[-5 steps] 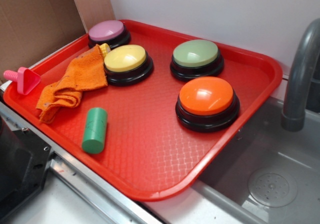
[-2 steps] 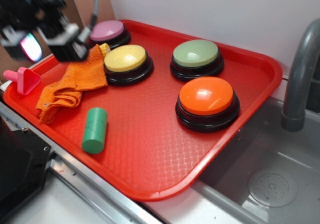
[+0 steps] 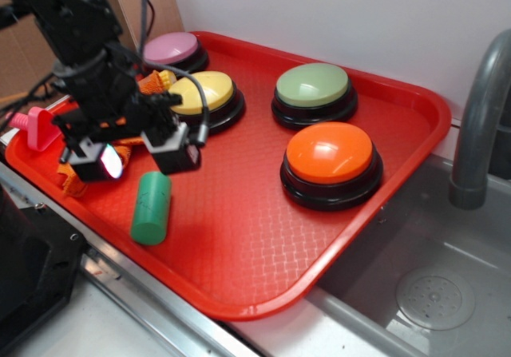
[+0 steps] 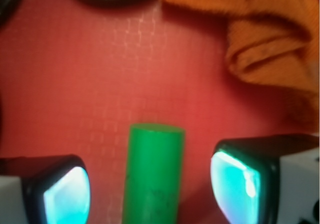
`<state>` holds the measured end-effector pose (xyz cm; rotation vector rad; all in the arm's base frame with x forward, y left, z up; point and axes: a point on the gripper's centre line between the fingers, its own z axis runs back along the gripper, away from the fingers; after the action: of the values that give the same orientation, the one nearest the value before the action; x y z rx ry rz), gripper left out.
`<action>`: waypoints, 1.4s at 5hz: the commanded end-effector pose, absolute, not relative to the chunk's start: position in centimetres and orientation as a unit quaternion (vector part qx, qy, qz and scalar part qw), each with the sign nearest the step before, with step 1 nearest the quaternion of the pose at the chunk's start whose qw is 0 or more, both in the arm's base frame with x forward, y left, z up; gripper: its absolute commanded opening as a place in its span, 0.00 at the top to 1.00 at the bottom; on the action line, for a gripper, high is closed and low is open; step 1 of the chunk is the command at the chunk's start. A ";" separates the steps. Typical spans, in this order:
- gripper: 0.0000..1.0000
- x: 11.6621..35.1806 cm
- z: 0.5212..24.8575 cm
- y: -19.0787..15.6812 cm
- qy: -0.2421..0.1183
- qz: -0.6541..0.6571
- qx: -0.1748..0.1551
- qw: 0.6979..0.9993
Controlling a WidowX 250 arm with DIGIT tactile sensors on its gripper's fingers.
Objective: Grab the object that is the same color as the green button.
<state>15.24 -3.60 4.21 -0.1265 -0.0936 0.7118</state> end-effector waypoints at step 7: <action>1.00 23.2 17.8 -2.9 -0.064 -0.055 0.006 0.996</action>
<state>22.51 -2.33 16.56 0.0132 -0.0856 -0.0868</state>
